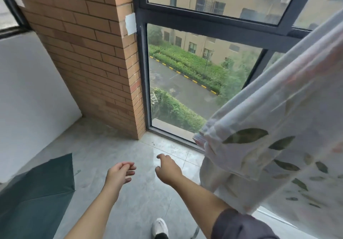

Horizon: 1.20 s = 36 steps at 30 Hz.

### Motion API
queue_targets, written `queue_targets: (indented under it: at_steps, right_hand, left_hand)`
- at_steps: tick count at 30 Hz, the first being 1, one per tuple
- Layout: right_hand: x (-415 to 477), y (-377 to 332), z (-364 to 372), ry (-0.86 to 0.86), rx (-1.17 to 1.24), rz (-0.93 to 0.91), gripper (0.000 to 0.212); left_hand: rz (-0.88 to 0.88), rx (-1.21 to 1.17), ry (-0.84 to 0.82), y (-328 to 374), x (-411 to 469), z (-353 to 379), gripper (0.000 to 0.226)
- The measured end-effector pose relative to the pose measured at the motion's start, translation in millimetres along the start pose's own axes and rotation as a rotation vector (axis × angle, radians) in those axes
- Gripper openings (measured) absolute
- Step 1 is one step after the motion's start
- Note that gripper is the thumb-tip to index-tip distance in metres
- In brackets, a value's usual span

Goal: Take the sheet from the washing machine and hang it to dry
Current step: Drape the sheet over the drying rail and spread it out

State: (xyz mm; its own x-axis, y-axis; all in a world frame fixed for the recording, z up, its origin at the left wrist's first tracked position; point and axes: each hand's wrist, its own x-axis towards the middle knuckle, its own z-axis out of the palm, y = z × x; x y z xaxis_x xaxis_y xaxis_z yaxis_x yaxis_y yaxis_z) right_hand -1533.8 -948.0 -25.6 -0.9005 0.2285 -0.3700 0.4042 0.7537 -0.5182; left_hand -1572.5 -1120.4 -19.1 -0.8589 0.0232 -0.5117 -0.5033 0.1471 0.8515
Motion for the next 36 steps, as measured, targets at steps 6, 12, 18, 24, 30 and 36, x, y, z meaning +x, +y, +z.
queue_targets:
  at_steps: [6,12,18,24,30,36]
  right_hand:
    - [127,-53,-19,0.083,0.085,0.109,0.049]
    - [218,-92,-42,0.197,0.241,0.114,0.046]
    - [282,-96,-91,0.513,0.653,0.173,0.039]
    - [283,-41,-145,0.859,0.937,0.411,0.032]
    - [272,60,-152,1.077,1.017,0.731,0.031]
    - [264,160,-143,1.116,1.031,1.066,0.032]
  left_hand:
    - [-0.028,0.031,0.063,52,99,-25,0.022]
    - [0.042,0.042,-0.031,123,187,-18,0.021]
    - [0.140,0.096,-0.247,195,289,27,0.021]
    - [0.171,0.329,-0.603,231,329,122,0.023]
    - [0.142,0.529,-0.881,220,345,251,0.023]
    - [0.133,0.714,-1.051,193,332,354,0.023]
